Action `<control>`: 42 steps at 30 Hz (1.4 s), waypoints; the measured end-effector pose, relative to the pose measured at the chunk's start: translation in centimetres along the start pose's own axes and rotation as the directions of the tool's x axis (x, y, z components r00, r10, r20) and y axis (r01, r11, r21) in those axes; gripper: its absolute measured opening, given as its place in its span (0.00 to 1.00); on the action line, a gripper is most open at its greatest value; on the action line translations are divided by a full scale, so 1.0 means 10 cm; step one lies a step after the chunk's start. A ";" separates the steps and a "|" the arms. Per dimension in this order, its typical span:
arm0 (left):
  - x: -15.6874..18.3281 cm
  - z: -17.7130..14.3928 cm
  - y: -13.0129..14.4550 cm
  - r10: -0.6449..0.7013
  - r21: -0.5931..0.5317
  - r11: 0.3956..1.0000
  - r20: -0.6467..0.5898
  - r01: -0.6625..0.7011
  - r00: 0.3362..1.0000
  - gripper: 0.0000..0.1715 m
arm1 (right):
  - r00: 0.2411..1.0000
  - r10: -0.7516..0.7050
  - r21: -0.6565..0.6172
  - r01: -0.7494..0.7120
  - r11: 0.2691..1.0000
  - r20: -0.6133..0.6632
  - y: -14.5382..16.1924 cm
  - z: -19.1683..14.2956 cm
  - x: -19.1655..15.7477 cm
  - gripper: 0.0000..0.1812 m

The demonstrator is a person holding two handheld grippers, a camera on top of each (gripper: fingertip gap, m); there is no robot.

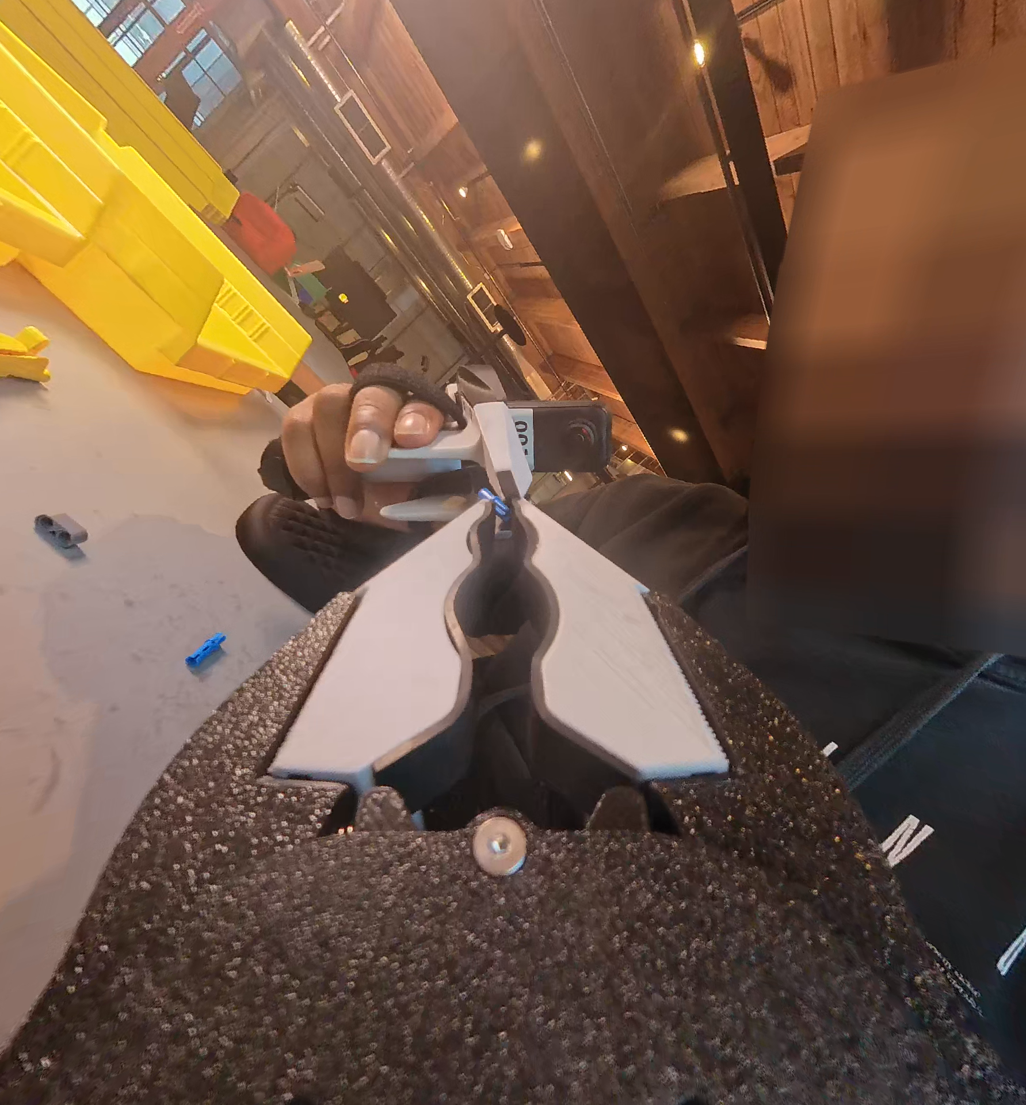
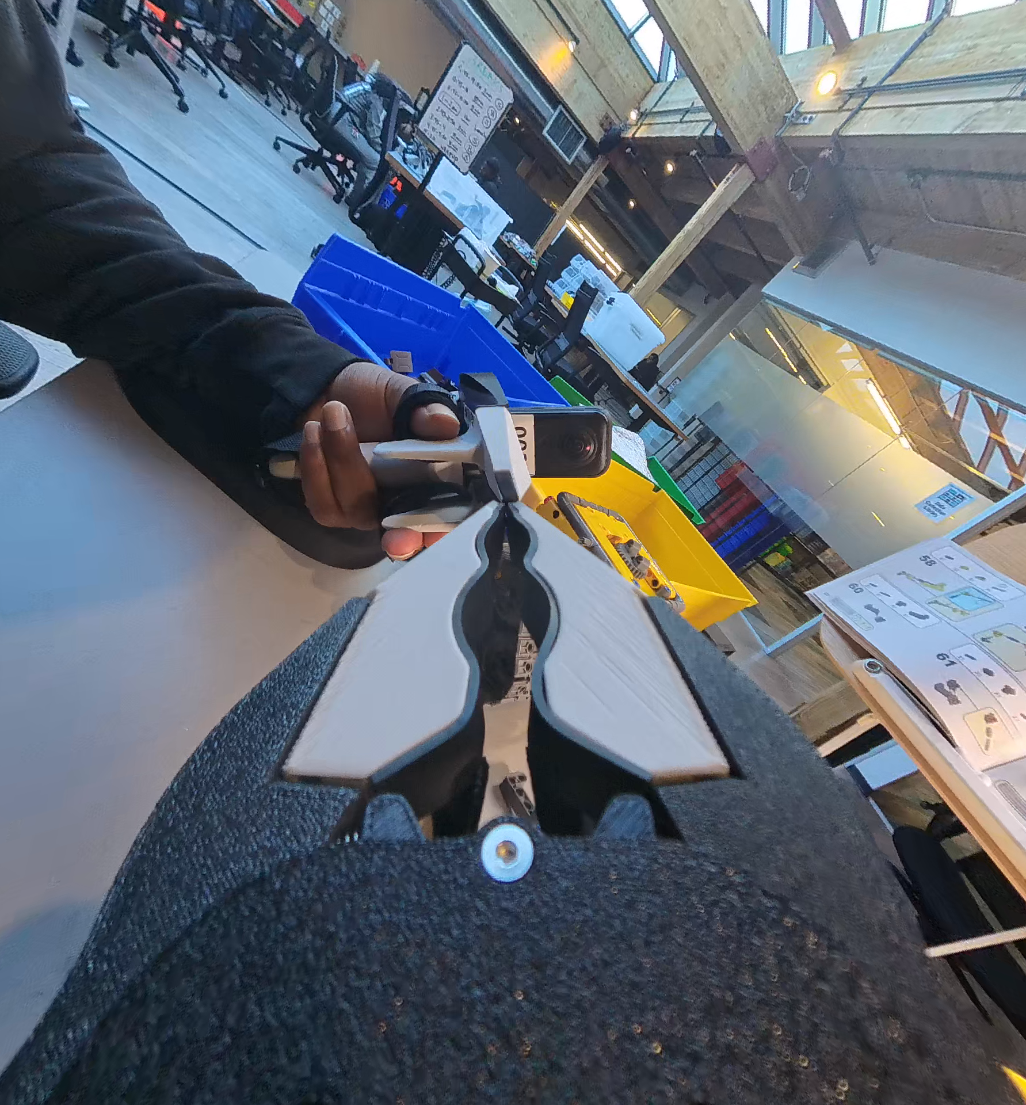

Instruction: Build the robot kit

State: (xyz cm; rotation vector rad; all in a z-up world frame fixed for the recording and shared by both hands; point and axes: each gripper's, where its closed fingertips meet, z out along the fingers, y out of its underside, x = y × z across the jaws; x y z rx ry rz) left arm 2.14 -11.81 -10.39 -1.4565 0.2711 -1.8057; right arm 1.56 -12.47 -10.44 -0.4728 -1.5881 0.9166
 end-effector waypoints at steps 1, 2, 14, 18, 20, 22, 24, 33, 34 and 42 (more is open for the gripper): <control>0.01 0.00 0.00 0.001 -0.002 1.000 -0.007 -0.001 1.000 0.02 | 1.000 -0.001 0.005 0.001 1.000 -0.004 -0.01 0.00 0.01 0.01; 0.02 0.01 0.01 0.004 -0.004 1.000 -0.011 -0.004 1.000 0.02 | 1.000 0.000 0.009 0.000 1.000 -0.007 -0.02 -0.01 0.01 0.02; 0.12 0.03 0.03 0.069 -0.021 0.997 -0.041 -0.070 0.997 0.02 | 1.000 0.031 0.046 -0.031 0.998 0.007 -0.11 -0.02 0.00 0.03; 0.16 0.05 0.05 0.087 -0.032 0.996 -0.054 -0.089 0.995 0.02 | 0.999 0.047 0.065 -0.048 0.997 0.018 -0.15 -0.03 -0.01 0.05; 0.17 0.05 0.06 0.096 -0.036 0.995 -0.058 -0.098 0.994 0.02 | 0.998 0.058 0.070 -0.059 0.996 0.016 -0.16 -0.04 0.01 0.07; 0.18 0.06 0.06 0.103 -0.037 0.994 -0.058 -0.105 0.993 0.02 | 0.997 0.066 0.070 -0.068 0.995 0.037 -0.16 -0.04 -0.02 0.04; 0.19 0.05 0.06 0.112 -0.036 0.993 -0.058 -0.115 0.992 0.02 | 0.997 0.068 0.068 -0.071 0.995 0.039 -0.16 -0.04 -0.03 0.04; 0.10 -0.03 -0.08 0.151 0.018 0.988 0.033 -0.151 0.988 0.07 | 1.000 0.026 0.033 -0.026 0.999 0.002 -0.11 -0.05 0.03 0.03; 0.09 -0.03 -0.07 0.160 0.009 0.987 0.043 -0.161 0.986 0.07 | 1.000 0.014 0.027 -0.014 1.000 -0.006 -0.10 -0.05 0.04 0.03; 0.07 0.03 0.04 0.179 -0.056 0.983 0.048 -0.176 0.983 0.01 | 0.999 -0.033 0.001 0.033 0.999 -0.002 -0.06 -0.03 -0.01 0.03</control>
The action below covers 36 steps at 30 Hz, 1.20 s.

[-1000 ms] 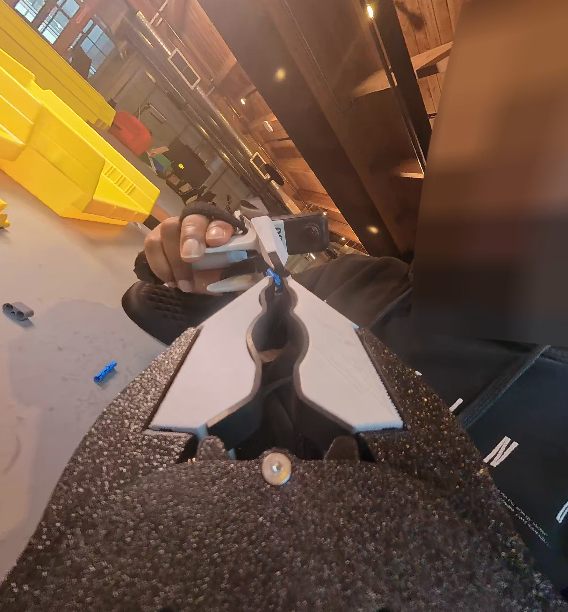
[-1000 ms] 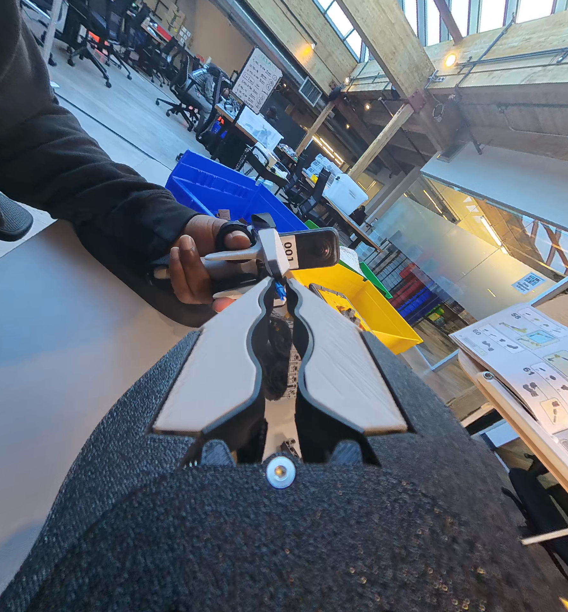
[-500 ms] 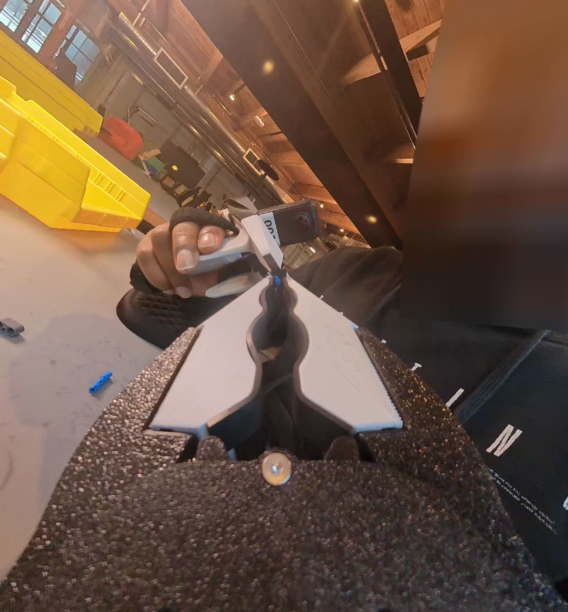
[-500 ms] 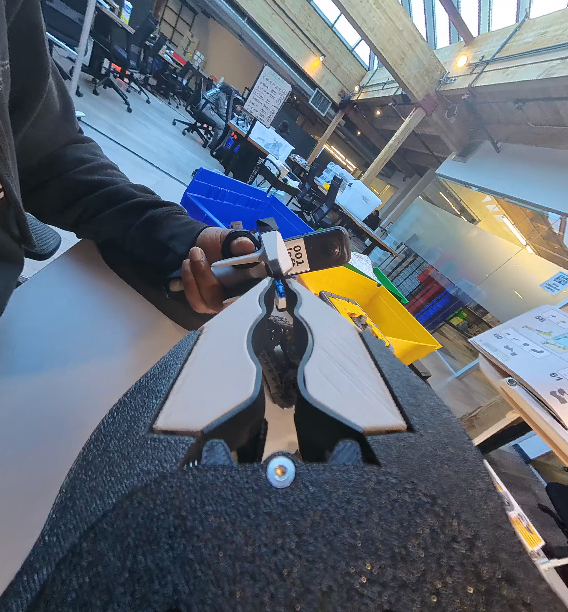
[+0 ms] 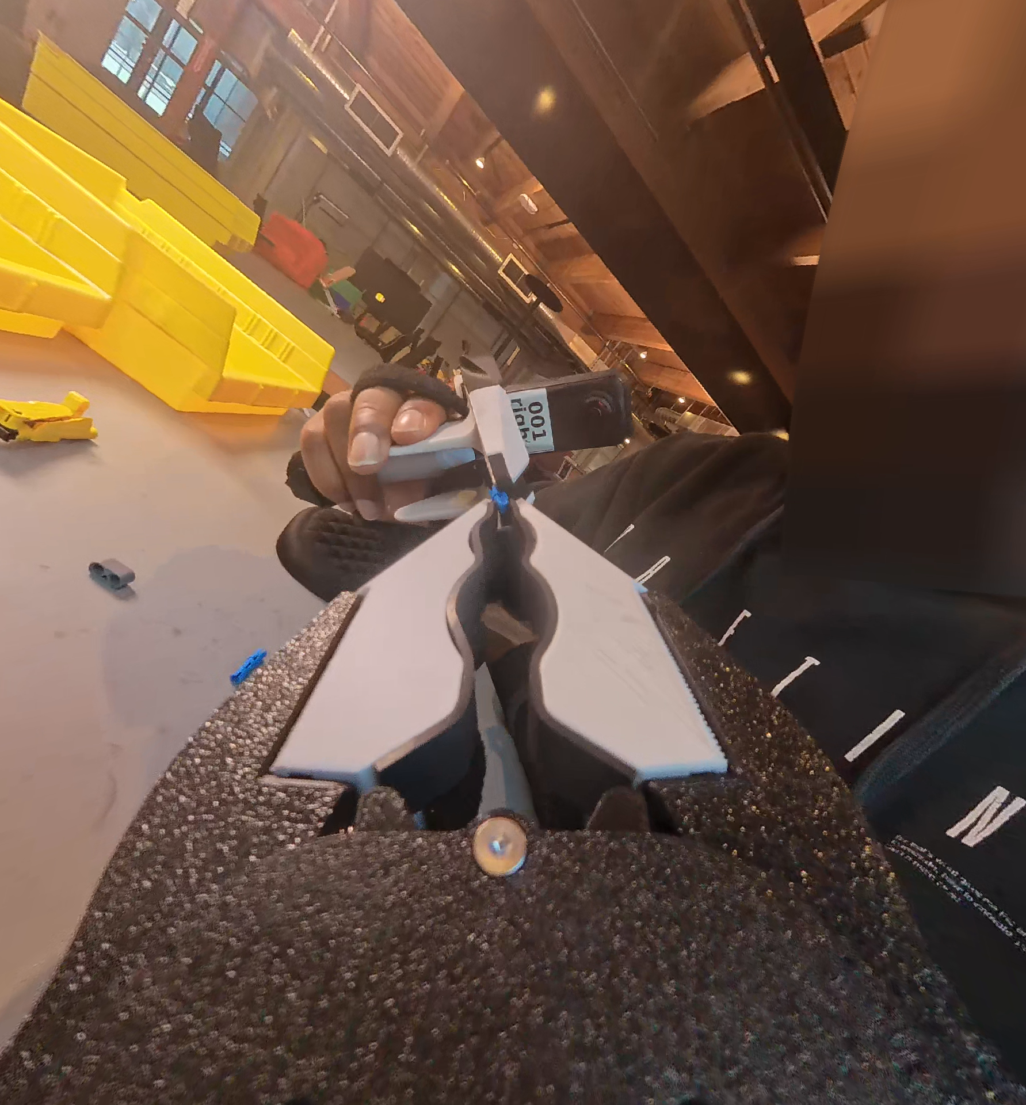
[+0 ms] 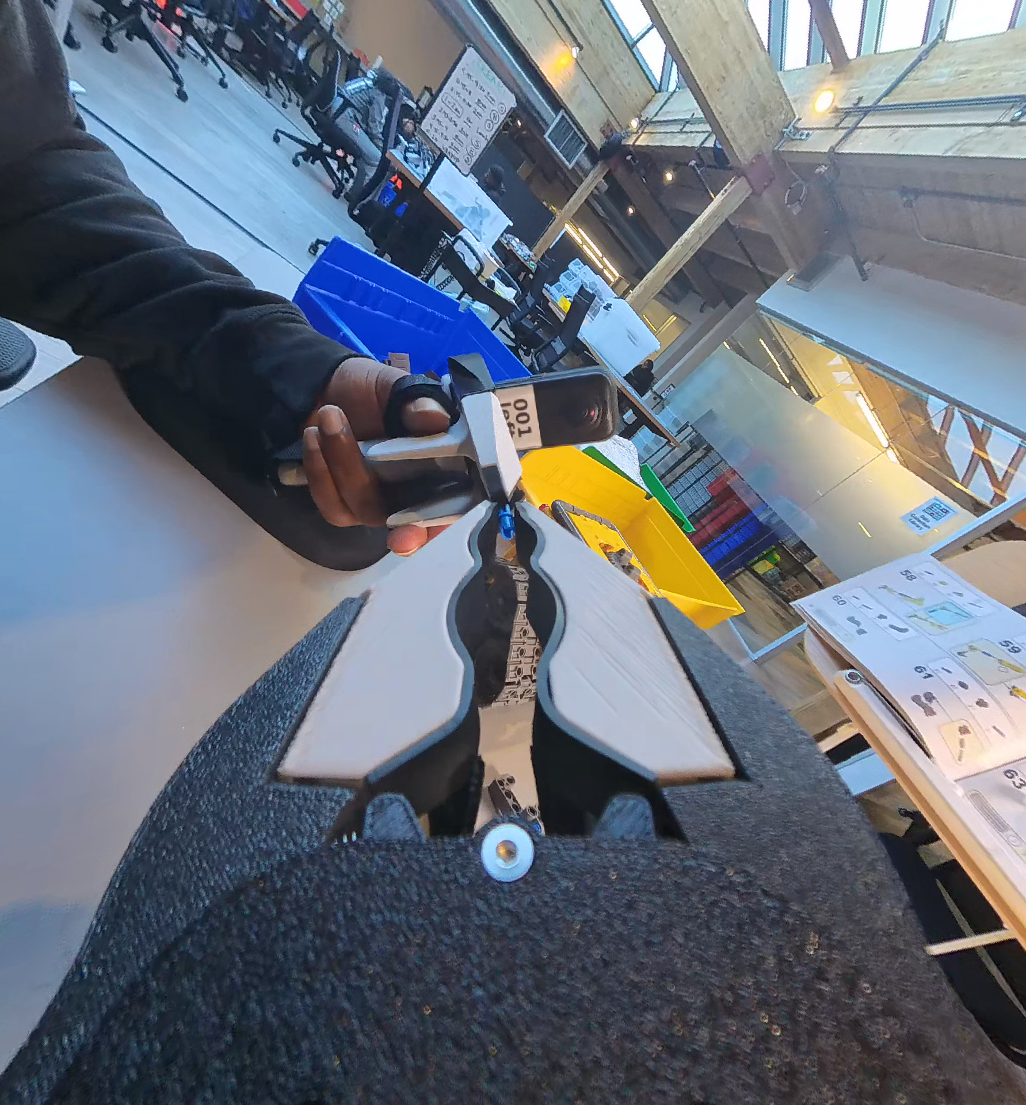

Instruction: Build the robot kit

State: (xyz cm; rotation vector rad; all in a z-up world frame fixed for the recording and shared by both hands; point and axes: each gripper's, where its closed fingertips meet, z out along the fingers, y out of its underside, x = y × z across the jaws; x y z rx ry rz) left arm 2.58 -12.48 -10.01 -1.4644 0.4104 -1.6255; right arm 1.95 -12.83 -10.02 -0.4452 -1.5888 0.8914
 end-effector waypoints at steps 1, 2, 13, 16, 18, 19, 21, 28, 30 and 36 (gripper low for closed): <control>0.00 0.00 0.00 0.011 -0.005 1.000 0.008 -0.011 1.000 0.01 | 1.000 0.001 -0.002 -0.001 1.000 0.003 0.01 0.00 0.00 0.03; -0.01 0.00 0.01 0.028 -0.012 1.000 0.018 -0.028 0.999 0.01 | 1.000 0.005 -0.002 -0.005 1.000 0.007 0.01 0.00 -0.01 0.03; 0.02 0.02 0.06 0.146 -0.063 0.988 0.052 -0.143 0.988 0.01 | 0.977 0.175 0.031 -0.179 0.983 0.119 0.00 -0.04 -0.05 0.03; 0.01 0.02 0.07 0.152 -0.073 0.986 0.057 -0.148 0.987 0.01 | 0.965 0.215 0.027 -0.221 0.975 0.148 0.02 -0.05 -0.07 0.03; -0.03 0.02 0.07 0.158 -0.081 0.985 0.081 -0.152 0.984 0.01 | 0.952 0.258 0.006 -0.262 0.965 0.167 0.06 -0.05 -0.07 0.02; -0.07 0.02 0.08 0.169 -0.090 0.983 0.107 -0.160 0.980 0.01 | 0.943 0.282 -0.009 -0.285 0.958 0.178 0.09 -0.06 -0.06 0.02; -0.17 0.00 0.10 0.226 -0.134 0.970 0.185 -0.203 0.956 0.02 | 0.933 0.309 -0.039 -0.307 0.951 0.186 0.19 -0.09 -0.04 0.02; -0.69 -0.15 0.60 0.553 -0.605 0.754 0.374 -0.256 0.745 0.12 | 0.893 0.391 -0.244 -0.336 0.910 0.225 0.71 -0.31 -0.08 0.03; -0.86 -0.24 0.82 0.623 -0.739 0.645 0.360 -0.194 0.694 0.13 | 0.889 0.390 -0.268 -0.325 0.907 0.240 0.78 -0.33 -0.14 0.03; -1.04 -0.29 1.05 0.698 -0.859 0.494 0.302 -0.131 0.649 0.10 | 0.883 0.397 -0.303 -0.318 0.898 0.251 0.88 -0.35 -0.21 0.03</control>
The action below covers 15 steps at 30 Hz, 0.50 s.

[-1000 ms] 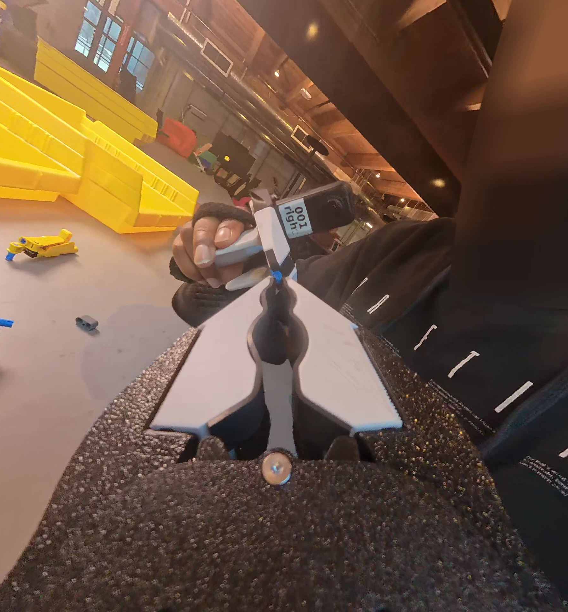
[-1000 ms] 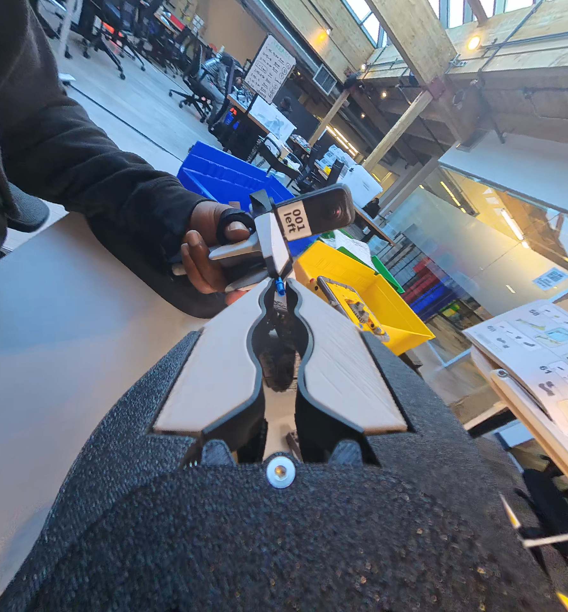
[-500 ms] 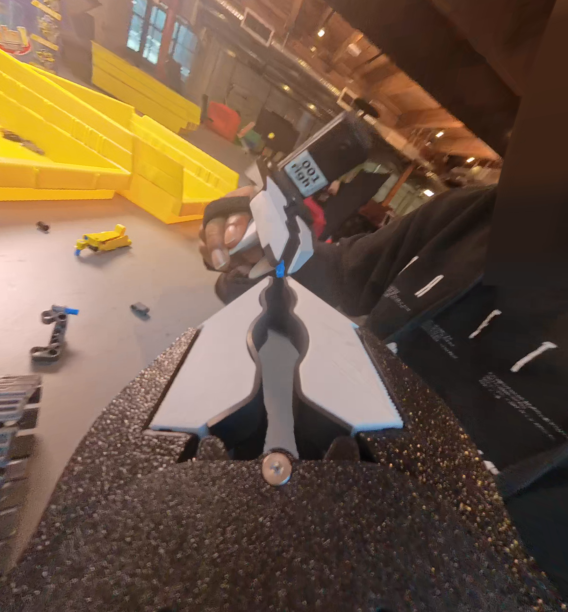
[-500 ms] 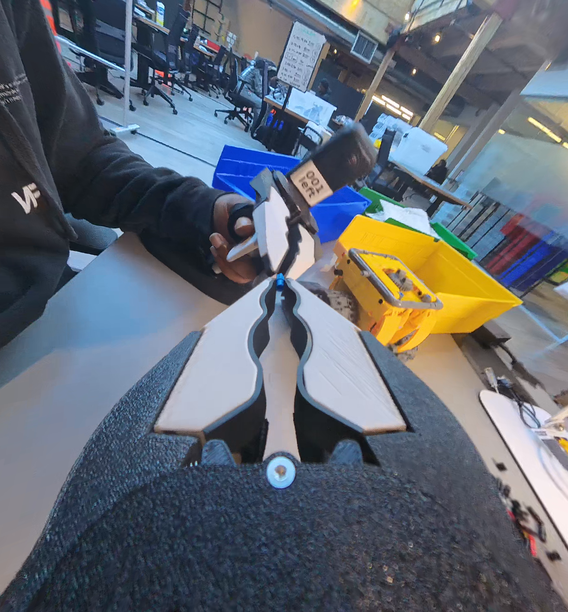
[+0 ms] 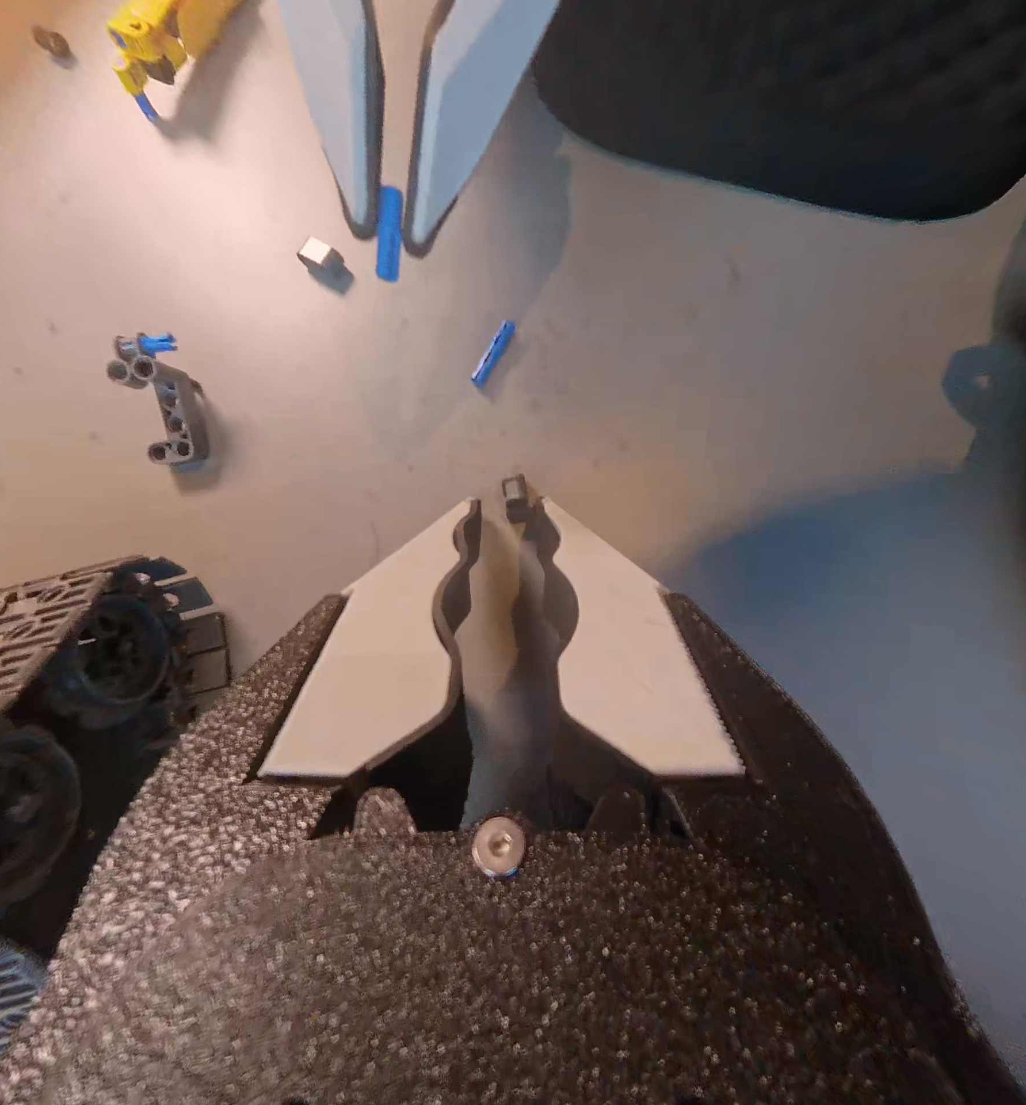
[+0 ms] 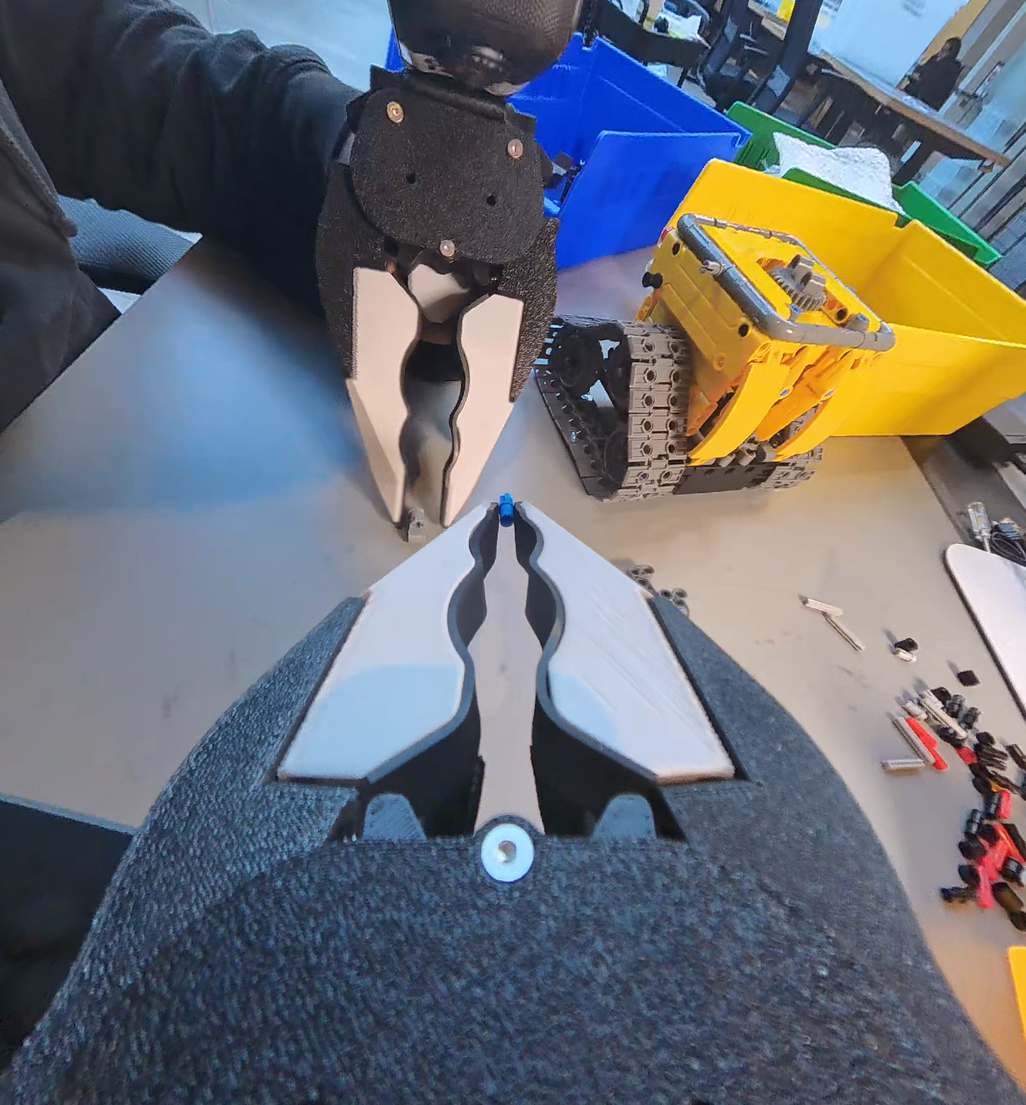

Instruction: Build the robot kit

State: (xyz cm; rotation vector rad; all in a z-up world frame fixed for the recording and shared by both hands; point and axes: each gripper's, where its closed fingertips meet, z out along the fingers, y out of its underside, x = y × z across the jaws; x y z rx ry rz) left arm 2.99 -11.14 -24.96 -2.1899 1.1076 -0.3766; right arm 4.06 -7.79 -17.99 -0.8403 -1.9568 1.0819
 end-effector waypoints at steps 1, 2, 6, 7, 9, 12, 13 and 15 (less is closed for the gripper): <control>-0.03 0.01 0.01 0.001 -0.008 1.000 0.017 0.000 1.000 0.09 | 1.000 0.004 -0.001 -0.004 1.000 0.006 0.01 0.00 -0.02 0.03; -0.02 0.01 0.00 -0.002 -0.003 1.000 0.009 0.002 1.000 0.06 | 1.000 0.005 -0.005 -0.005 1.000 0.018 0.01 0.01 -0.04 0.03; -0.02 -0.01 -0.04 -0.012 0.022 1.000 -0.009 0.013 1.000 0.04 | 0.998 -0.001 -0.031 0.003 1.000 0.062 0.02 0.11 -0.17 0.03; -0.02 -0.03 -0.06 -0.018 0.036 0.999 -0.020 0.018 1.000 0.04 | 0.997 -0.004 -0.047 0.007 0.999 0.071 0.04 0.14 -0.20 0.03; -0.02 -0.06 -0.11 -0.018 0.057 0.998 -0.030 0.020 0.999 0.04 | 0.997 -0.019 -0.084 0.026 0.996 0.079 0.08 0.20 -0.26 0.03; -0.02 -0.10 -0.20 -0.010 0.091 0.996 -0.045 0.014 0.999 0.04 | 0.995 -0.038 -0.133 0.051 0.990 0.097 0.14 0.26 -0.32 0.03; -0.03 -0.12 -0.22 -0.011 0.096 0.995 -0.045 0.015 0.999 0.04 | 0.994 -0.040 -0.137 0.054 0.989 0.102 0.15 0.26 -0.34 0.03; -0.04 -0.13 -0.22 -0.013 0.101 0.995 -0.056 0.019 0.998 0.04 | 0.994 -0.039 -0.149 0.054 0.987 0.099 0.16 0.26 -0.33 0.03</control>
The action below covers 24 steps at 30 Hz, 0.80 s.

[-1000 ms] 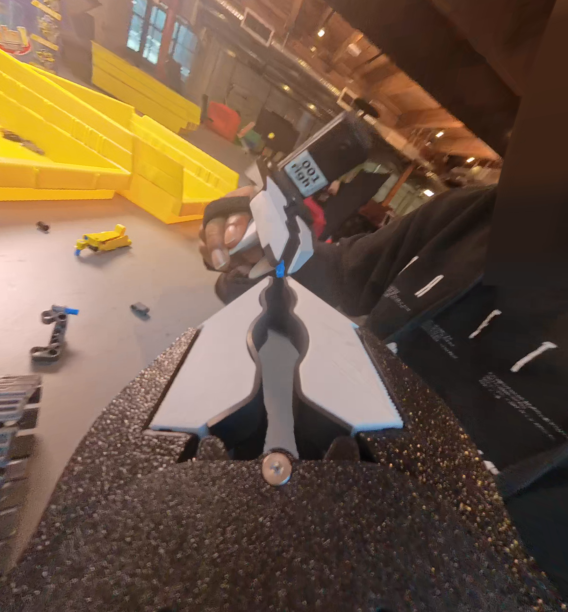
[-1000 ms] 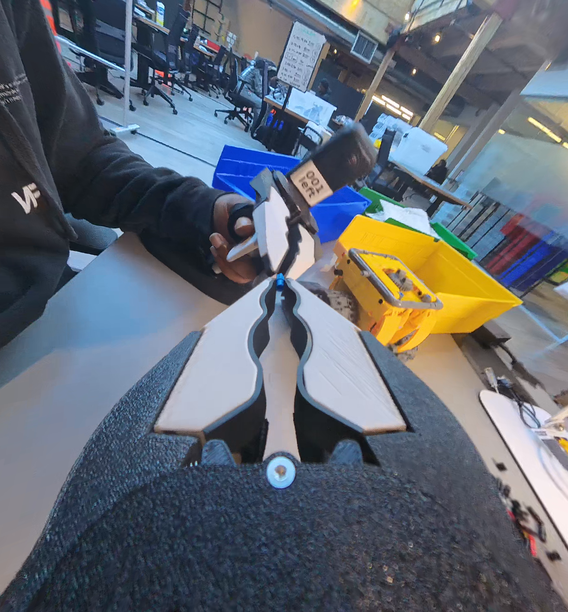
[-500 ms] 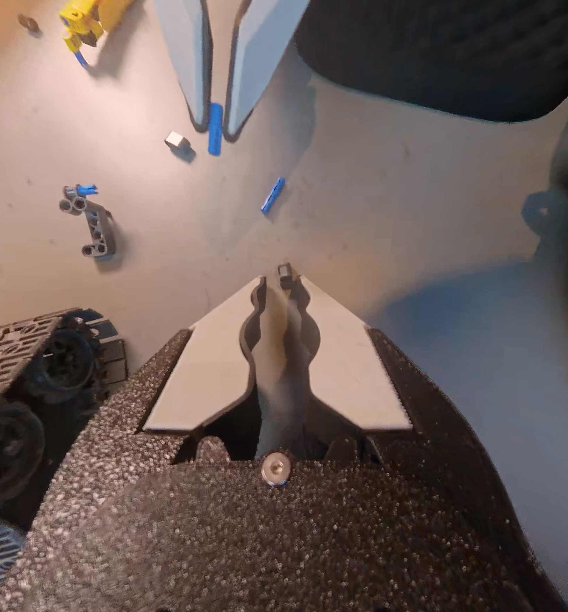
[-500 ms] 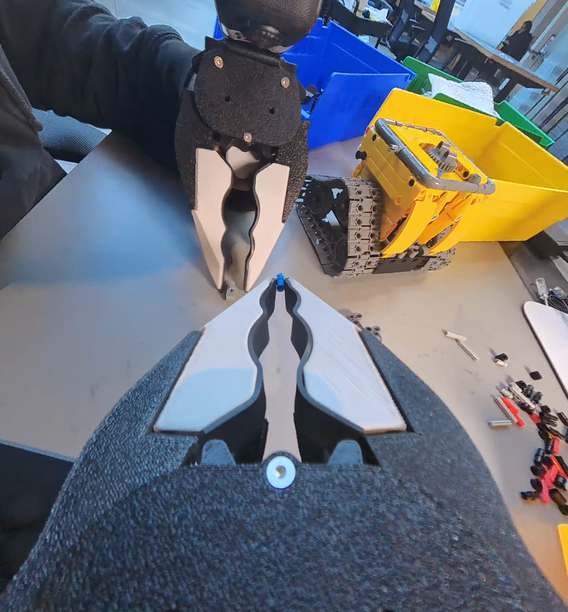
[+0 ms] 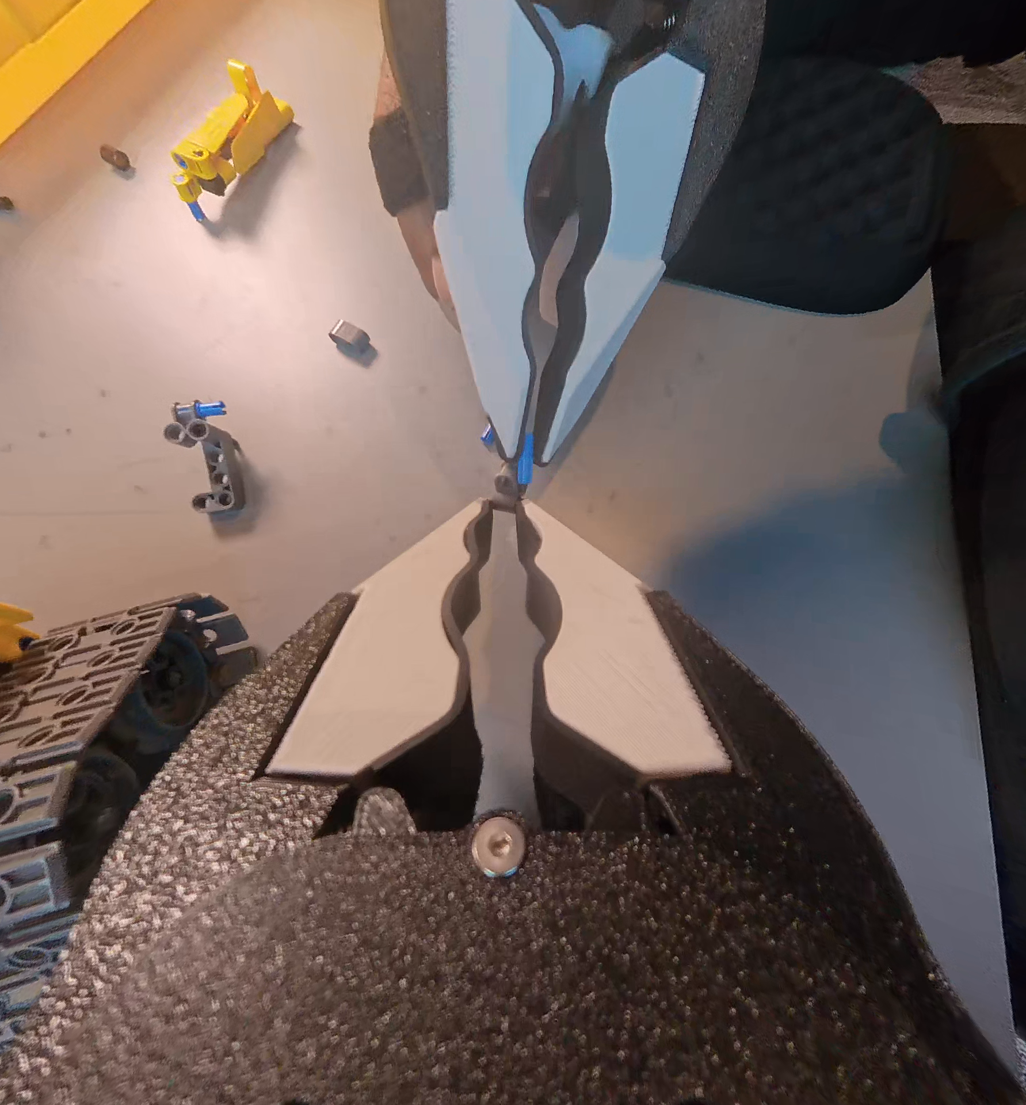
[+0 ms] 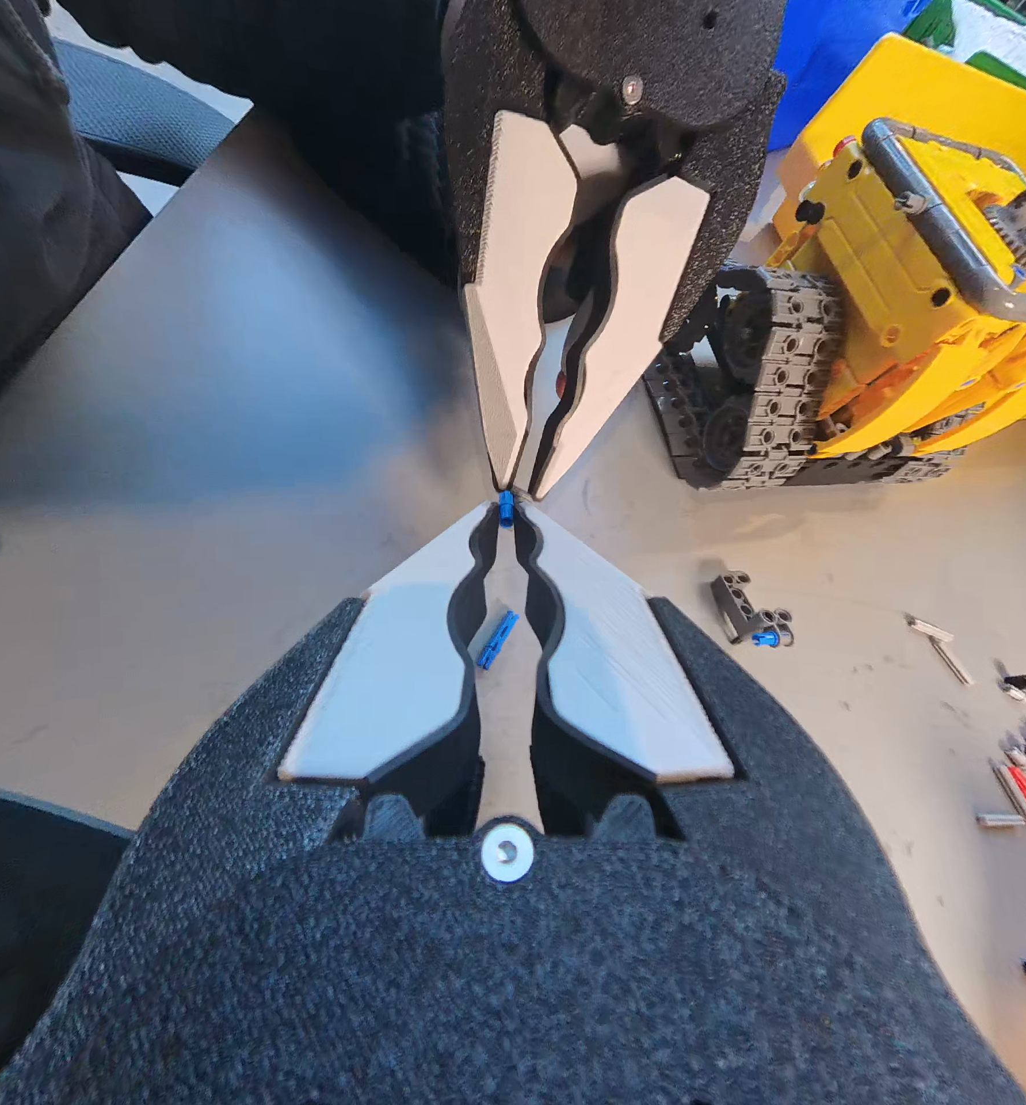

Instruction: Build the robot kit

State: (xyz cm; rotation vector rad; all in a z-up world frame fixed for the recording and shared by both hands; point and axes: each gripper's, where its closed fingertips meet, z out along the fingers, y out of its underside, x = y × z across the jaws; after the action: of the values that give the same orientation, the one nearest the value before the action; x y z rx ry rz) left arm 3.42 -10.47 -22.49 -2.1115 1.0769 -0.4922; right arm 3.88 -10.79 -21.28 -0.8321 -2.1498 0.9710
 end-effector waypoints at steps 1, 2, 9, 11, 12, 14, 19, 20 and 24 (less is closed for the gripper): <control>0.00 0.00 0.00 -0.005 0.004 1.000 -0.007 0.005 1.000 0.04 | 1.000 0.002 -0.013 -0.002 1.000 0.006 0.02 0.00 -0.01 0.03; 0.00 0.00 0.00 -0.007 0.009 1.000 -0.011 0.007 1.000 0.04 | 1.000 0.002 -0.026 -0.001 1.000 0.012 0.04 0.01 -0.02 0.03; 0.02 0.05 0.06 0.001 -0.011 1.000 -0.022 -0.001 1.000 0.03 | 0.999 -0.019 -0.089 0.022 0.996 0.029 0.14 0.07 -0.07 0.03; 0.02 0.08 0.10 0.008 -0.031 0.999 -0.016 -0.009 1.000 0.03 | 0.999 -0.014 -0.091 0.017 0.996 0.032 0.15 0.05 -0.06 0.03; 0.02 0.10 0.11 0.016 -0.039 0.999 -0.011 -0.016 1.000 0.03 | 0.999 -0.015 -0.095 0.017 0.995 0.028 0.16 0.04 -0.05 0.03; 0.03 0.11 0.11 0.021 -0.045 0.999 -0.011 -0.022 1.000 0.03 | 1.000 -0.012 -0.099 0.014 0.995 0.028 0.18 0.04 -0.05 0.03; 0.04 0.12 0.13 0.020 -0.052 0.998 -0.023 -0.021 1.000 0.05 | 0.999 -0.019 -0.122 0.023 0.992 0.031 0.23 0.06 -0.06 0.03; 0.05 0.13 0.14 0.017 -0.058 0.998 -0.032 -0.019 0.999 0.07 | 0.999 -0.019 -0.120 0.023 0.992 0.034 0.22 0.07 -0.07 0.03; 0.07 0.12 0.15 0.045 -0.069 0.996 -0.046 -0.048 0.998 0.11 | 0.999 -0.021 -0.119 0.025 0.993 0.038 0.22 0.08 -0.08 0.03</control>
State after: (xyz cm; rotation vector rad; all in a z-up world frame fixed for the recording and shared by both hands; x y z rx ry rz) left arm 3.73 -11.19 -24.40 -2.1398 1.1815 -0.4880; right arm 4.42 -10.54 -23.67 -0.8500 -2.2628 0.8588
